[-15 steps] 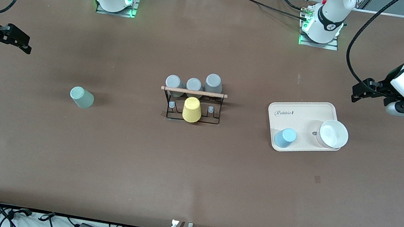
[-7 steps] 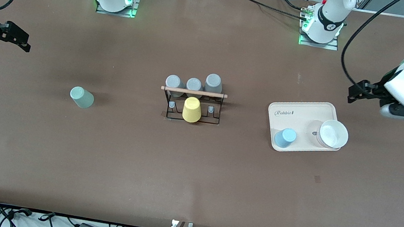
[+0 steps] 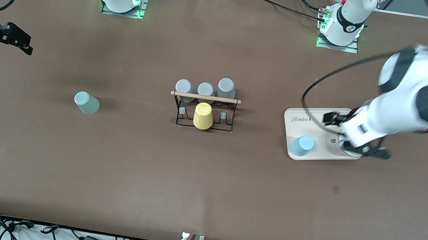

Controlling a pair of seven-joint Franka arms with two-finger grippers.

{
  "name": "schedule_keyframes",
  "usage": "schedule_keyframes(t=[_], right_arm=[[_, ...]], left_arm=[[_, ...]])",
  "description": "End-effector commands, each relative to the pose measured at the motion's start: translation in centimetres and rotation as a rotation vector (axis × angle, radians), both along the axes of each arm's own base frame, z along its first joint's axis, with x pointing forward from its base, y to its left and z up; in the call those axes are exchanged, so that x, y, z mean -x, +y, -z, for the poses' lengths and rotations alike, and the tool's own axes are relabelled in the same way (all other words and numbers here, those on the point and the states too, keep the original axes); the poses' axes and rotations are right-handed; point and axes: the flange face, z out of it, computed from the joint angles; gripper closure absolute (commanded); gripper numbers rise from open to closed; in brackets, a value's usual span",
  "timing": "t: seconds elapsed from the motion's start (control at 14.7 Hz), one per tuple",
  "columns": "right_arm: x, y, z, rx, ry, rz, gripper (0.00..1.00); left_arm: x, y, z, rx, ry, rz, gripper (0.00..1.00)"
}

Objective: Hang scattered cups on rack with three cups
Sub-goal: 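Move the left gripper down over the light blue cup on the tray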

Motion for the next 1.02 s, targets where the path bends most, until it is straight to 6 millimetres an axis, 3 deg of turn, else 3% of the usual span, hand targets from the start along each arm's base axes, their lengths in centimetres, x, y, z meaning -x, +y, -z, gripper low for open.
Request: schedule_keyframes(t=[0.0,0.14,0.27,0.68,0.95], right_arm=[[-0.1,-0.1,0.4,0.006,0.017,0.005,0.00],[-0.2,0.0,0.7,0.011,0.019,0.003,0.00],[-0.3,-0.1,0.7,0.011,0.017,0.005,0.00],[-0.8,0.1,1.3,0.005,0.028,0.005,0.00],[-0.8,0.1,1.4,0.006,0.031,0.001,0.00]], left_arm=[[-1.6,-0.5,3.3,0.014,0.031,-0.004,0.00],[-1.9,-0.5,7.6,0.013,0.077,-0.008,0.00],[-2.0,-0.7,9.9,0.012,0.105,-0.006,0.00],[-2.5,-1.6,14.8,0.019,0.095,0.000,0.00],[-2.2,-2.4,16.3,0.014,0.115,0.014,0.00]])
